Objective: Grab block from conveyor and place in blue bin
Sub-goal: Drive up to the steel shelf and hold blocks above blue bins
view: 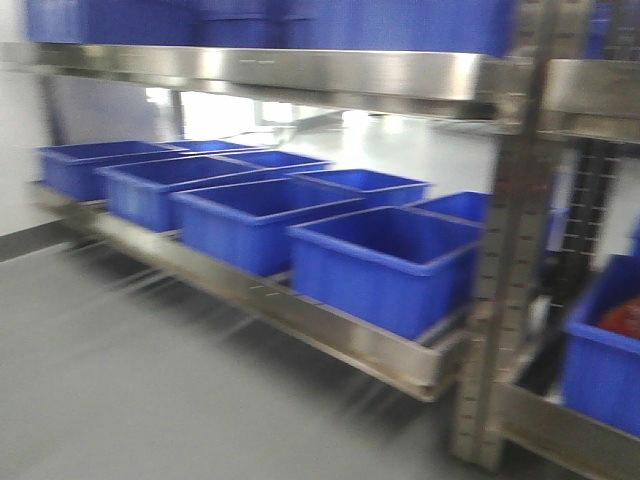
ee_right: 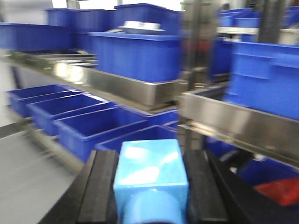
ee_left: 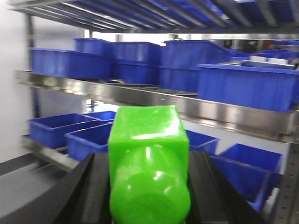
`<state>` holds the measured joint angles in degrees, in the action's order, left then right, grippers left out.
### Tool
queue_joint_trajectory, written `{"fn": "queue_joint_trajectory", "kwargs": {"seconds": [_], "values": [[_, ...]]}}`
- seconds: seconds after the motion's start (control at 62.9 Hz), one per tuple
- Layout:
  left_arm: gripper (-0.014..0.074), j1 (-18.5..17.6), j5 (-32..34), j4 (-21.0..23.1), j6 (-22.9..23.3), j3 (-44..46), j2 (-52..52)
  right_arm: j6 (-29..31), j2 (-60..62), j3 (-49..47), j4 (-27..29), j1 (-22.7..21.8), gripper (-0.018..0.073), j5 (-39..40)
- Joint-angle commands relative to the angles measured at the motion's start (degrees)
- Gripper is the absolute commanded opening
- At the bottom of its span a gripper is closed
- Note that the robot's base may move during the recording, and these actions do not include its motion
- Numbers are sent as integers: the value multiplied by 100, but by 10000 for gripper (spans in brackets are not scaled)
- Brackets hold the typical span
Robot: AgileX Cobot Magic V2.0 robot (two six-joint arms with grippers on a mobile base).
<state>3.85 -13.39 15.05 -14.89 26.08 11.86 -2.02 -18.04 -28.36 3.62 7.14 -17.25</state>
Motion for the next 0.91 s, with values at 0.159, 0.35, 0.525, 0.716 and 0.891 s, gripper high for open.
{"fn": "queue_joint_trajectory", "kwargs": {"seconds": [0.159,0.35,0.525,0.716,0.891], "values": [[-111,-38,78,6,-2,0,-33,8,30,-48,-55,20,-162,96],[-111,-38,78,6,-2,0,-33,8,30,-48,-55,20,-162,96],[-111,-38,78,6,-2,0,-33,8,30,-48,-55,20,-162,96],[-111,-38,78,6,-2,0,-33,8,30,-48,-55,20,-162,96],[-111,-38,78,6,-2,0,-33,8,30,-48,-55,20,-162,96]]}}
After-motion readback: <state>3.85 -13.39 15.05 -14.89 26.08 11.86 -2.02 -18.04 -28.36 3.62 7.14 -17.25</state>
